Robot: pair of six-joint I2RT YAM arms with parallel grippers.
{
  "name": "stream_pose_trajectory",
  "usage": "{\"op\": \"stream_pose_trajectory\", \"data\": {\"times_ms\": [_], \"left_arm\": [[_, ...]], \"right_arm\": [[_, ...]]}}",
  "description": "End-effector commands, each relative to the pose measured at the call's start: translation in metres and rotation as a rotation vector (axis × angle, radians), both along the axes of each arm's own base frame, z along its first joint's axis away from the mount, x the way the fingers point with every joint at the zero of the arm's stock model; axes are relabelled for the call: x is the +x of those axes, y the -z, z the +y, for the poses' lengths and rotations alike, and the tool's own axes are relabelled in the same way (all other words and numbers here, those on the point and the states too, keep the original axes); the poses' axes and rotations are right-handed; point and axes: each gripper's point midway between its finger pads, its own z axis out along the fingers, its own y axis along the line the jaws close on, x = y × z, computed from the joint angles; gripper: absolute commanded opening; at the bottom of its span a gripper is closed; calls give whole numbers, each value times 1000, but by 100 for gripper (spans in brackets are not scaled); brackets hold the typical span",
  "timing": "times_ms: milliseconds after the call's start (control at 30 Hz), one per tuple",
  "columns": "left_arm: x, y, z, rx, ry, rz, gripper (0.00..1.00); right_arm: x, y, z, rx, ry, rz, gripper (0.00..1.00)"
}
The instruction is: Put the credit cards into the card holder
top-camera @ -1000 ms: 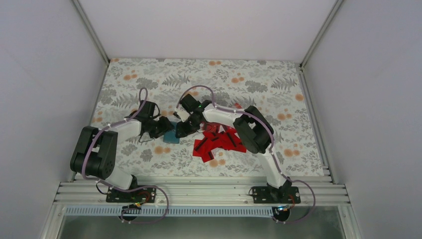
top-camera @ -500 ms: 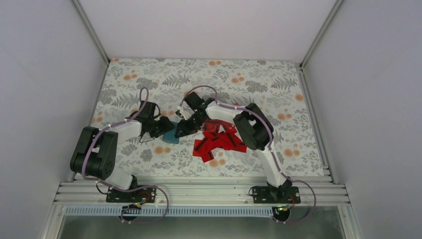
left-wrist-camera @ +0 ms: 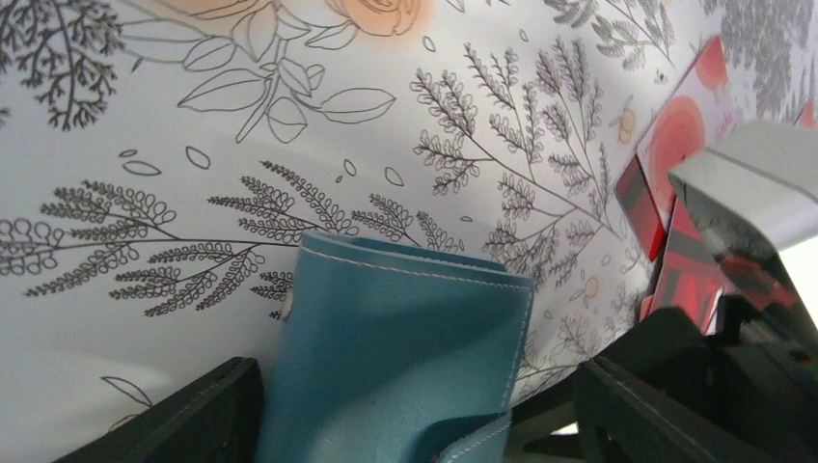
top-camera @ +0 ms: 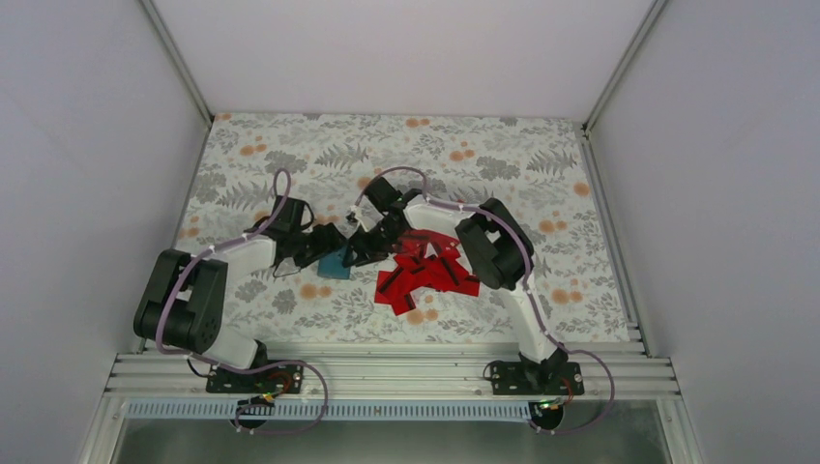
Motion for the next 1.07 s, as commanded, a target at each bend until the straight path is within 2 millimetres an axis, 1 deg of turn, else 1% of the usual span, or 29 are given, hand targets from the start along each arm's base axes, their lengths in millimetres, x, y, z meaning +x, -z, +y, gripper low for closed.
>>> {"op": "stream_pose_trajectory", "data": {"times_ms": [0,133,200,267,367,400,433,467,500,600,700,833,900,967,1033], "left_arm": [[-73,60,47,229,-66,300,85],[-72,56,53,264,-76,290,96],[-72,54,56,280,-81,286,100],[-71,49,60,302,-85,278,100],[-64,34,66,342,-89,240,100],[-61,26,69,354,-95,227,100],[-57,18,68,350,-96,211,100],[-52,7,67,341,-100,188,100],[-47,-3,66,335,-103,168,100],[-26,-44,66,343,-107,75,100],[-5,-91,72,387,-108,-40,100],[13,-145,79,446,-95,-189,100],[17,-168,83,473,-98,-254,100],[20,-187,87,494,-101,-310,100],[20,-202,89,503,-104,-360,100]], "right_arm": [[4,-11,-5,1,28,12,48],[7,-16,-8,-4,36,-11,55],[9,-22,-10,-4,40,-37,58],[15,-31,-13,-6,51,-80,61],[28,-59,-20,6,77,-166,67],[31,-68,-22,8,85,-191,73],[35,-79,-25,13,93,-222,83],[38,-89,-28,18,103,-249,95],[42,-101,-32,24,115,-280,99],[55,-134,-50,31,173,-375,99],[69,-162,-68,31,249,-448,99],[70,-212,-83,119,286,-597,99],[66,-241,-91,191,316,-635,99],[65,-250,-96,208,331,-641,99],[65,-255,-100,200,343,-661,99]]}}
